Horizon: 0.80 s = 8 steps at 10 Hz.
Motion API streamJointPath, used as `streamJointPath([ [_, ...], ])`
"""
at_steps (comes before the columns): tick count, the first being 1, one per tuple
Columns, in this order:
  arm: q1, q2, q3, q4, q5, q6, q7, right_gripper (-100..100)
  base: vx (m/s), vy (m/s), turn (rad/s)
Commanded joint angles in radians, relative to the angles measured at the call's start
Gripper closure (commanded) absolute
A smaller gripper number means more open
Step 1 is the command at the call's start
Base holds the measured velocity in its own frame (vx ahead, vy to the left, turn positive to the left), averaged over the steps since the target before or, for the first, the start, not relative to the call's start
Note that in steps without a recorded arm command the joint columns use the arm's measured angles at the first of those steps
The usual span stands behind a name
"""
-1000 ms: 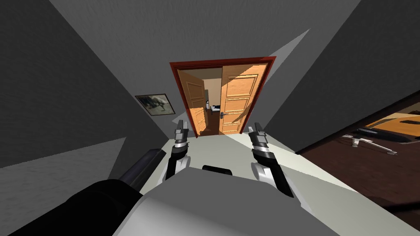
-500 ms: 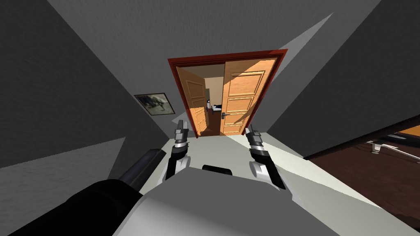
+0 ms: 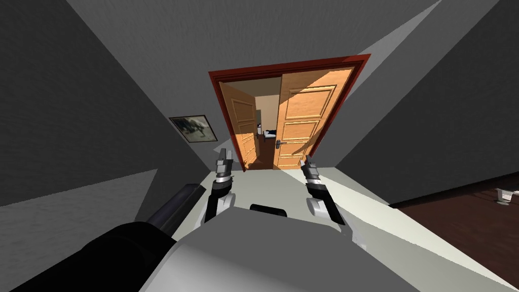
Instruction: Push the door open
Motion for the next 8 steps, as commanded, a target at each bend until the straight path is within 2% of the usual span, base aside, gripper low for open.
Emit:
streamJointPath([
  [1,-0.023,-0.015,0.004,0.050,-0.011,-0.006,-0.012,-100,0.093,-0.004,0.086],
  [5,-0.084,-0.060,0.010,0.177,-0.043,-0.018,-0.045,-100,0.099,-0.002,0.082],
  [6,-0.084,-0.060,0.010,0.188,-0.043,-0.018,-0.045,-100,0.072,-0.007,0.029],
  [8,-0.115,-0.083,0.013,0.255,-0.060,-0.025,-0.062,-100,0.064,-0.004,0.072],
])
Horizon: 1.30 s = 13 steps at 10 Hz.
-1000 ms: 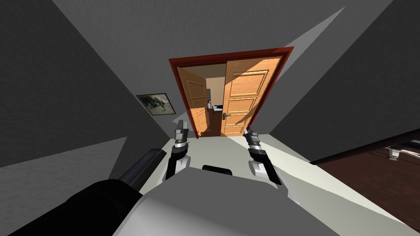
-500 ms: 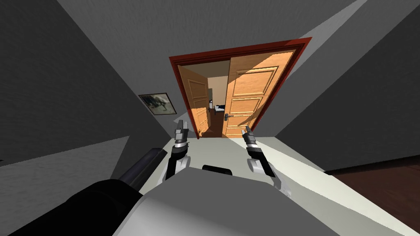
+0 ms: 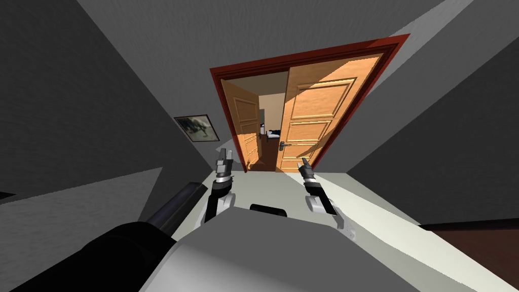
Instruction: Push the door open
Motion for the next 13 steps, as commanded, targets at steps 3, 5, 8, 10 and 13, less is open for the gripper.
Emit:
streamJointPath([
  [3,-0.046,-0.030,0.004,0.091,-0.022,-0.009,-0.023,-100,0.064,-0.007,0.054],
  [5,-0.063,-0.042,0.006,0.136,-0.030,-0.012,-0.031,-100,0.056,-0.010,0.051],
  [8,-0.095,-0.065,0.009,0.208,-0.048,-0.019,-0.049,-100,0.081,-0.011,0.071],
  [10,-0.111,-0.077,0.011,0.244,-0.056,-0.022,-0.058,-100,0.046,-0.007,0.040],
  [13,-0.159,-0.113,0.015,0.350,-0.081,-0.032,-0.083,-100,0.074,-0.007,0.081],
])
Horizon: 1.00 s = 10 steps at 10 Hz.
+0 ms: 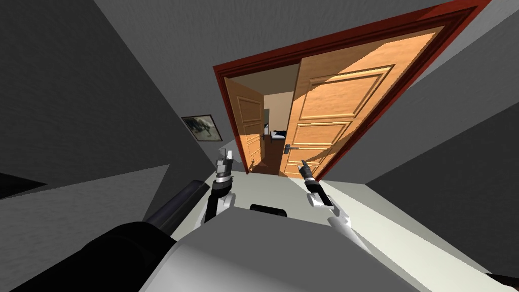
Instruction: Push the door open
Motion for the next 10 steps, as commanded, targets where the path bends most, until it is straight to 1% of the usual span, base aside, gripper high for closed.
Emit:
streamJointPath([
  [1,-0.019,-0.016,0.003,0.050,-0.013,-0.005,-0.012,-100,0.101,-0.023,0.096],
  [2,-0.035,-0.027,0.005,0.077,-0.021,-0.008,-0.021,-100,0.111,-0.024,0.083],
  [3,-0.035,-0.027,0.005,0.084,-0.021,-0.008,-0.021,-100,0.073,-0.022,0.021],
  [9,-0.119,-0.090,0.013,0.272,-0.066,-0.025,-0.067,-100,0.085,-0.020,0.075],
  [10,-0.119,-0.090,0.013,0.272,-0.066,-0.025,-0.067,-100,0.064,-0.013,0.018],
])
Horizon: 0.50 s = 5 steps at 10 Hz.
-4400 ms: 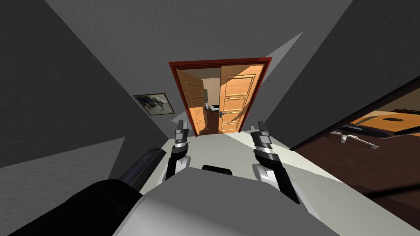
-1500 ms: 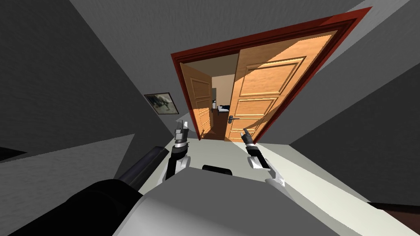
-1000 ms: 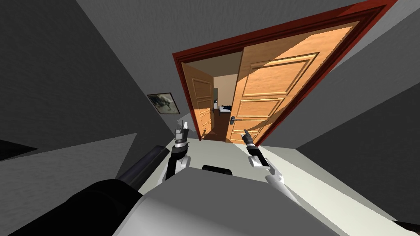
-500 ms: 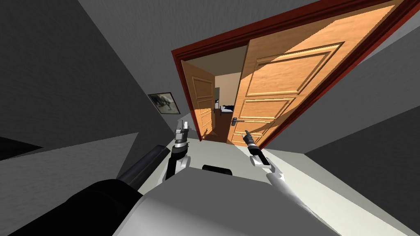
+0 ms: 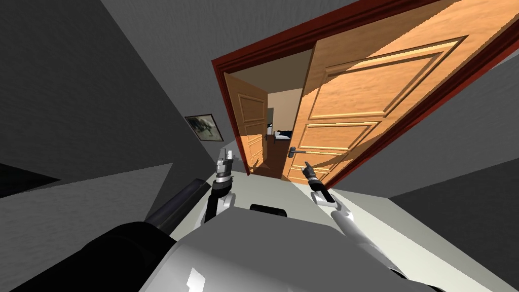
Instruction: Push the door open
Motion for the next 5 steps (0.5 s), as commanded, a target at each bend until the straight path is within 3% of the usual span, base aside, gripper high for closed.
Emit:
streamJointPath([
  [1,-0.015,-0.011,0.002,0.039,-0.008,-0.009,-0.009,-100,0.053,-0.013,0.040],
  [5,-0.059,-0.044,0.007,0.138,-0.032,-0.018,-0.033,-100,0.088,-0.028,0.063],
])
